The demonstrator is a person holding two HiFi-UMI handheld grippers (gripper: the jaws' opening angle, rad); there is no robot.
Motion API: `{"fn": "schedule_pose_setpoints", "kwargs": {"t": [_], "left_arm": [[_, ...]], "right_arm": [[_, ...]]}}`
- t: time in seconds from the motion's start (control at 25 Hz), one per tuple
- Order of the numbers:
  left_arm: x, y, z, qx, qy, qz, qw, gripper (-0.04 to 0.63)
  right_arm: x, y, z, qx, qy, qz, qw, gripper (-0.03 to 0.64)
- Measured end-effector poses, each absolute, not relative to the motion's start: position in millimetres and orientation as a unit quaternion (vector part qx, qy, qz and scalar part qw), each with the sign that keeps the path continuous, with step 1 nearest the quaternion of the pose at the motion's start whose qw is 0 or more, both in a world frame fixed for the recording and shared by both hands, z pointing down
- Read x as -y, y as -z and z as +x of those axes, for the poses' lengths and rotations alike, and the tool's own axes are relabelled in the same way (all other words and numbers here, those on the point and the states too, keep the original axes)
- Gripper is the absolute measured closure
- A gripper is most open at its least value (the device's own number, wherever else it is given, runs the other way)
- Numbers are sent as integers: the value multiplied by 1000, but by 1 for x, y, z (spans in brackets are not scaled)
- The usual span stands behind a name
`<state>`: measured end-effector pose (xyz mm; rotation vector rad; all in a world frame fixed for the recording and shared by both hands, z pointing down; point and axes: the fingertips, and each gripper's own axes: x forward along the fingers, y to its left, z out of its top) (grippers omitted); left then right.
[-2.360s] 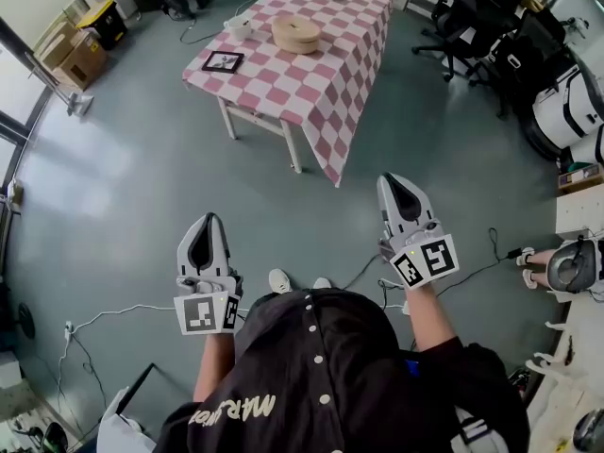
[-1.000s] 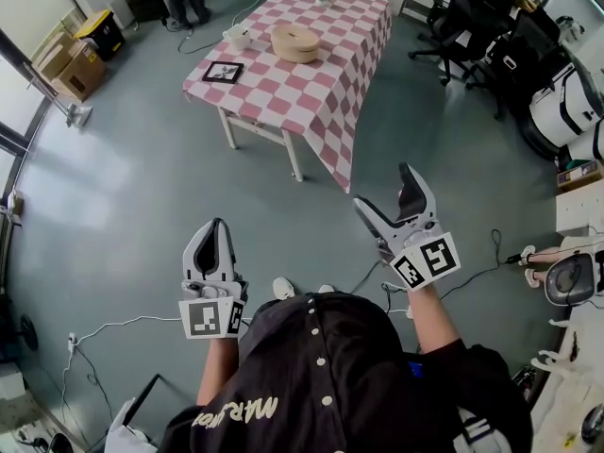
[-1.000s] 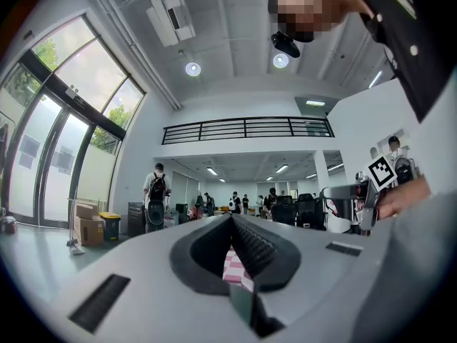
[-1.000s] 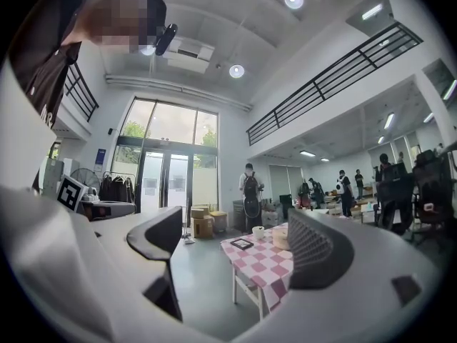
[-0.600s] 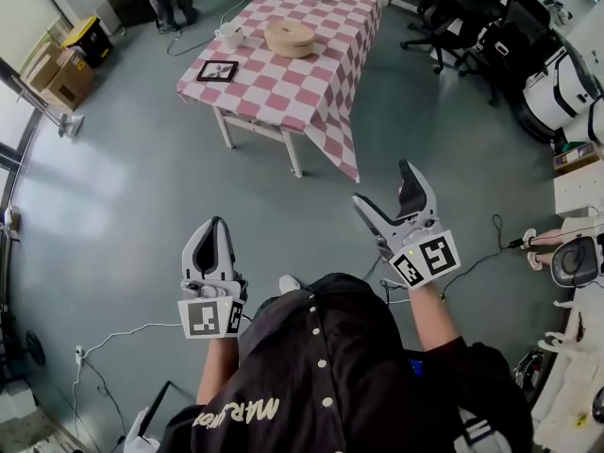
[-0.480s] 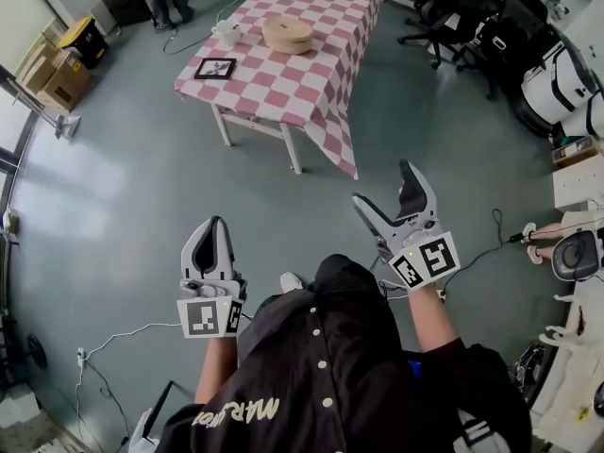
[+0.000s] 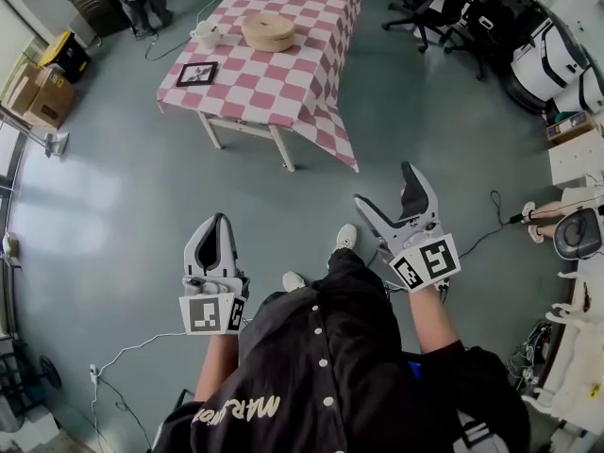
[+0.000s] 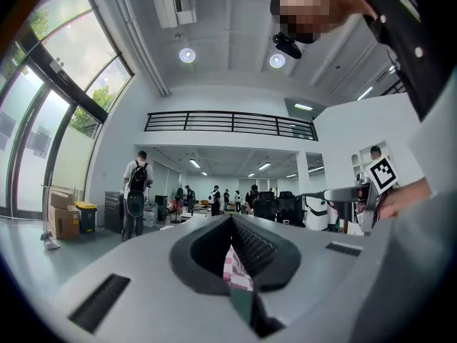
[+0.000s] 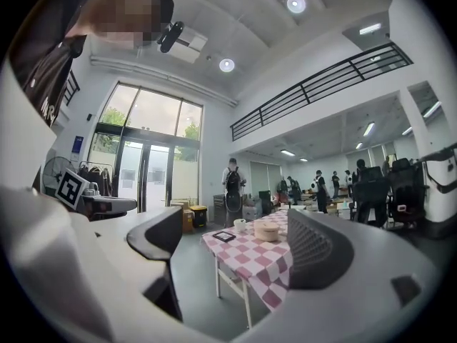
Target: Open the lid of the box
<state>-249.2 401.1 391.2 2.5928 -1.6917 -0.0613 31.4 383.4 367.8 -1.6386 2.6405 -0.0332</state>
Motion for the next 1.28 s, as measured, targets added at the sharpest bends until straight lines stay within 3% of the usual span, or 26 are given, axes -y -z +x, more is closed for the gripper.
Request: {"fn": "schedule_pose_setpoints", "kwargs": {"t": [1.28], "left_arm": [[-239, -370, -79, 560, 10, 828, 13, 586]], "right_arm": [[-218, -357, 201, -854, 11, -518, 42, 173]]}}
